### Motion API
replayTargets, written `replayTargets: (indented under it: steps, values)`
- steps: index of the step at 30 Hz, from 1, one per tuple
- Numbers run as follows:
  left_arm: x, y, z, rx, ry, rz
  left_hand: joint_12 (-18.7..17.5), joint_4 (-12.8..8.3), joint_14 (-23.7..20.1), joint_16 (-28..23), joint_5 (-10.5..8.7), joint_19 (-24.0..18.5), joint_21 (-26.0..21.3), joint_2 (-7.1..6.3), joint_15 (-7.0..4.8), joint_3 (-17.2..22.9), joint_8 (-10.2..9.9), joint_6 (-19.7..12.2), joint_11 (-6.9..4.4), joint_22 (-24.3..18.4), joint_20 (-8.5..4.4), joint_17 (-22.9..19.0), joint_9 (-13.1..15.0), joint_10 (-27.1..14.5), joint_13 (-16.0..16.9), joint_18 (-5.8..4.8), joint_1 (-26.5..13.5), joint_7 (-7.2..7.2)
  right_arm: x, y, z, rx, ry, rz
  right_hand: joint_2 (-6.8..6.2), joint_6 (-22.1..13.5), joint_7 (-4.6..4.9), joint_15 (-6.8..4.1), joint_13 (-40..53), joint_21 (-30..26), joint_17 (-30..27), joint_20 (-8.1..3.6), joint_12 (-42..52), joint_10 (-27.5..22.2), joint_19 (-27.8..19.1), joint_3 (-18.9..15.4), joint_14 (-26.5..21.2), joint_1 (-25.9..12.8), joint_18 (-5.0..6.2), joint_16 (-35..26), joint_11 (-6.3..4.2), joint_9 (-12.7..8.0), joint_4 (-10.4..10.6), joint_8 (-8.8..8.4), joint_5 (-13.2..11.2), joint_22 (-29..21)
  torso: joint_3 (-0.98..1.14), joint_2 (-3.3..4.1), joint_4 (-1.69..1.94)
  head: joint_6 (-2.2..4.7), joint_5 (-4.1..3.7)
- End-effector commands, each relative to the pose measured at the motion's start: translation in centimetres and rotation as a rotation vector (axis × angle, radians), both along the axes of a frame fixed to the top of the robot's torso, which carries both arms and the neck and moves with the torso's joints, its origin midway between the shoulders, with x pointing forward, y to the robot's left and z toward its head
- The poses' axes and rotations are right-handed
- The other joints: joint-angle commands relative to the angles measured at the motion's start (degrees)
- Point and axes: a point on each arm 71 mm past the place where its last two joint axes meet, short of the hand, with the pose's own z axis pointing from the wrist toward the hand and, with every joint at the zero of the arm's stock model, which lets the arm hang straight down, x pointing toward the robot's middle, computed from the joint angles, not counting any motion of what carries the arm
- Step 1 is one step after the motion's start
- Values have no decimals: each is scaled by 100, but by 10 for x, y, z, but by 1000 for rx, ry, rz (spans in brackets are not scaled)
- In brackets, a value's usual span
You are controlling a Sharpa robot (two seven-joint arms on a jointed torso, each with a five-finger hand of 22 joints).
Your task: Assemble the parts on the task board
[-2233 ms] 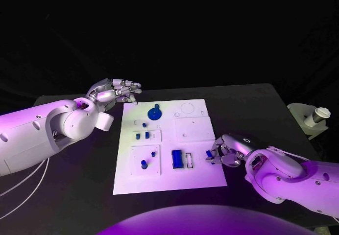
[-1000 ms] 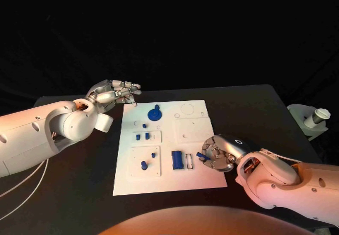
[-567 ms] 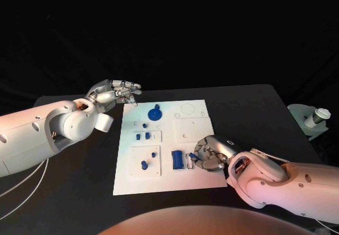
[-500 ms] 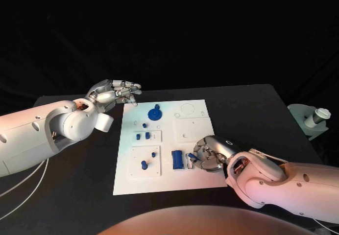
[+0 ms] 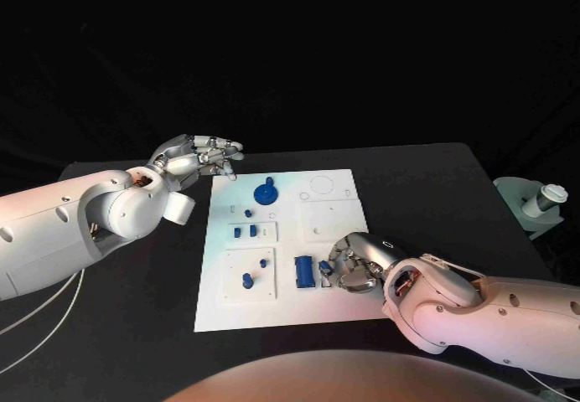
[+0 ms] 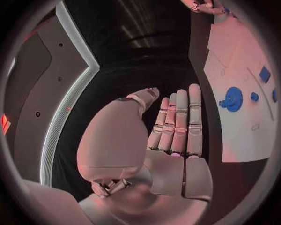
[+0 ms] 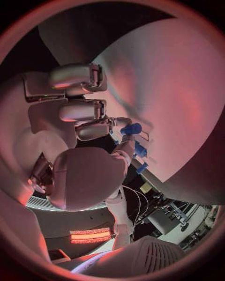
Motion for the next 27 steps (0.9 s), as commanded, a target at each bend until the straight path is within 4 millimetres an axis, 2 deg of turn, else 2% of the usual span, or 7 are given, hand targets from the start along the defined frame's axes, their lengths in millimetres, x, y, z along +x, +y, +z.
replayTargets:
  steps: [1,18,20,21,24,25,27]
  values:
    - [-1,-3,1,-12,2,-23,14,-10,-27,-11,8,42,-33,-8,19,19,31,-46,14,-7,1,6,-4,-47,-7,74,59,11,-1,1,-2,-23,24,11,-11,207,-169,-33,722,26,1074,-38,37,129,600,-4,509,-81,-82,43,-46,-5,39,27,-47,1508,1,0,2,-12,1]
    - [-1,-3,0,-7,12,-30,14,-11,-26,-10,8,45,-33,-5,19,21,32,-49,14,-7,0,7,-4,-49,-7,74,64,13,-2,3,-3,-47,33,19,27,270,-178,-42,772,26,1112,-49,116,164,600,-98,517,-336,-82,62,-54,-30,218,36,-168,1508,2,1,-4,-46,0]
    - [-1,-3,0,-6,13,-30,14,-11,-26,-10,8,45,-33,-5,19,21,32,-49,14,-7,0,7,-4,-49,-7,74,64,13,-2,3,-3,-45,29,20,14,284,-178,-40,781,26,1119,-48,127,169,600,-151,519,-434,-82,66,-53,-38,293,38,-259,1508,2,0,-6,-45,6]
    - [-1,-3,0,-6,13,-30,14,-14,-23,-8,8,49,-32,-3,19,23,33,-51,15,-7,-1,8,-4,-52,-8,74,71,14,-2,3,-2,-44,27,20,4,295,-177,-38,782,26,1121,-48,125,170,600,-205,519,-515,-82,67,-51,-46,362,38,-449,1508,3,-1,-4,-44,7]
    - [-1,-3,0,-5,13,-29,14,-14,-23,-8,8,49,-32,-3,19,23,33,-51,15,-7,-1,8,-4,-52,-8,74,71,14,-2,4,-2,-42,22,19,3,303,-172,-35,786,26,1118,-45,122,170,600,-286,518,-628,-82,65,-46,-63,481,33,-714,1508,5,-4,-2,-42,9]
    - [-1,-3,0,-5,14,-29,14,-14,-23,-8,8,49,-32,-3,19,23,33,-51,15,-7,-1,8,-4,-52,-8,74,71,14,-2,3,-2,-42,19,18,3,303,-172,-35,786,26,1118,-45,122,170,600,-286,518,-628,-82,65,-46,-63,481,33,-714,1508,5,-4,-2,-42,9]
    - [-1,-2,0,-4,14,-28,14,-14,-23,-8,8,49,-32,-3,19,23,33,-51,15,-7,-1,8,-4,-52,-8,74,71,14,-2,3,-1,-41,15,17,30,320,-167,-29,787,26,1119,-40,117,169,600,-417,518,-819,-82,66,-40,-81,563,29,-1151,1508,4,-4,-3,-40,10]
